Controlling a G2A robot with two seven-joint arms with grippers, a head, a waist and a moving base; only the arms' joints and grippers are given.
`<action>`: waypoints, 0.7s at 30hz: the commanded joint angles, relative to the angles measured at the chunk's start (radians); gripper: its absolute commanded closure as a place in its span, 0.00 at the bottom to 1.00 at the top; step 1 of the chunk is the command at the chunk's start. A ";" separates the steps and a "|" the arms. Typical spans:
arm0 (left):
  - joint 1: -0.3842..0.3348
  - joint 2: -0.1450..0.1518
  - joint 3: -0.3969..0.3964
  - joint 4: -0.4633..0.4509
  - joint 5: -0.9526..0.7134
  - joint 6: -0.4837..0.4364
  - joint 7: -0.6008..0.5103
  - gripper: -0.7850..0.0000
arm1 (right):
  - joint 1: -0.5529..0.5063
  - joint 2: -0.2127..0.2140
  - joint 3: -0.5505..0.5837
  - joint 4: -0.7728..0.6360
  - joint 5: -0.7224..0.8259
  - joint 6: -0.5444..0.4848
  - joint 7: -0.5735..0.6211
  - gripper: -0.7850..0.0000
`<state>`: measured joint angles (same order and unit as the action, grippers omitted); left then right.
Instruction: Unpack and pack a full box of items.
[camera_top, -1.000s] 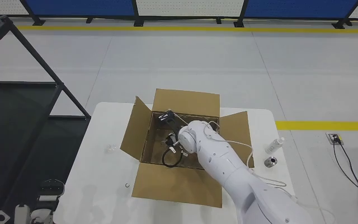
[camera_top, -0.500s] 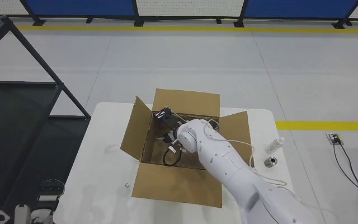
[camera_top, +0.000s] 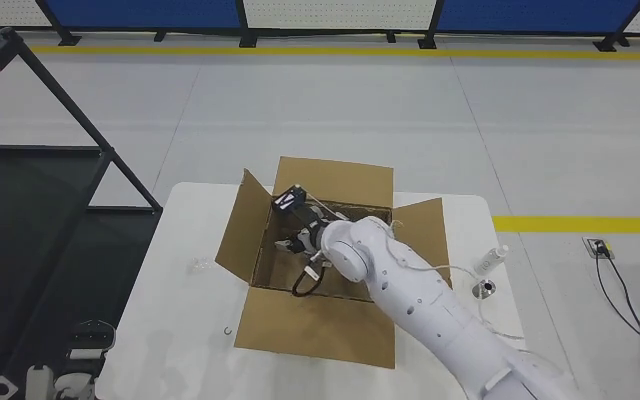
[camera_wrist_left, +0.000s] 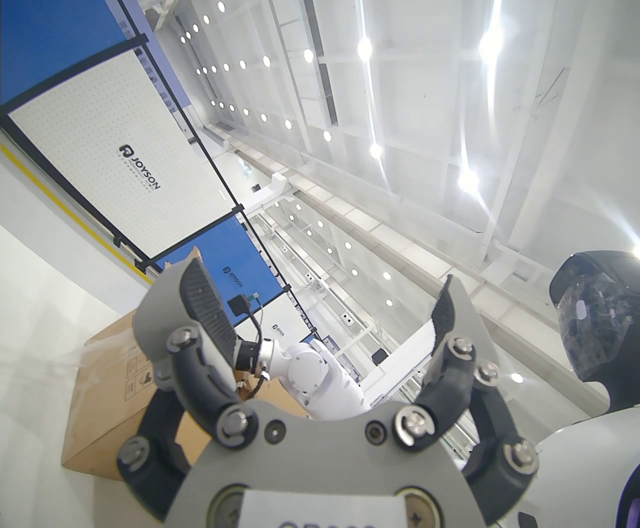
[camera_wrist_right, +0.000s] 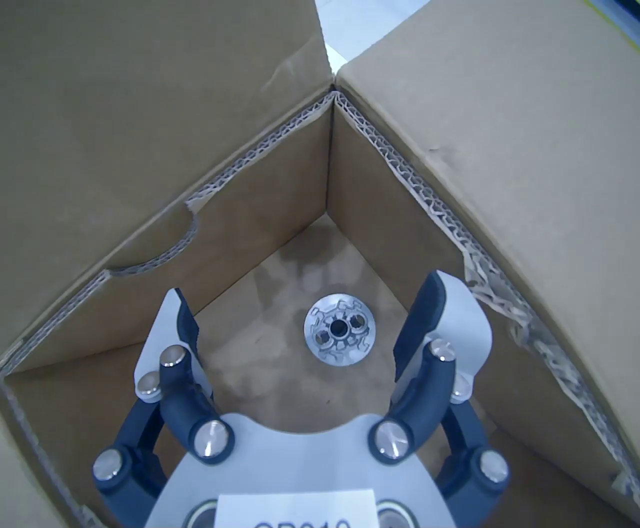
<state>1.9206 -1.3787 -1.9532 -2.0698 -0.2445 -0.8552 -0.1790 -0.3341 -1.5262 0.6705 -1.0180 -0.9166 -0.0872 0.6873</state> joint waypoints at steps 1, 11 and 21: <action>0.000 0.000 0.000 0.000 0.000 0.000 0.000 0.00 | -0.083 0.046 0.076 -0.182 -0.057 0.002 0.058 0.00; 0.000 0.000 0.000 0.000 0.000 0.000 0.000 0.00 | -0.448 0.170 0.408 -0.822 -0.335 0.038 0.246 0.00; 0.000 0.000 0.000 0.000 0.000 0.000 0.000 0.00 | -0.831 0.218 0.764 -1.207 -0.467 0.155 0.290 0.00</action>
<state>1.9206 -1.3787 -1.9532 -2.0698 -0.2445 -0.8552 -0.1790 -1.1072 -1.3116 1.3749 -2.1980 -1.3858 0.0518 0.9888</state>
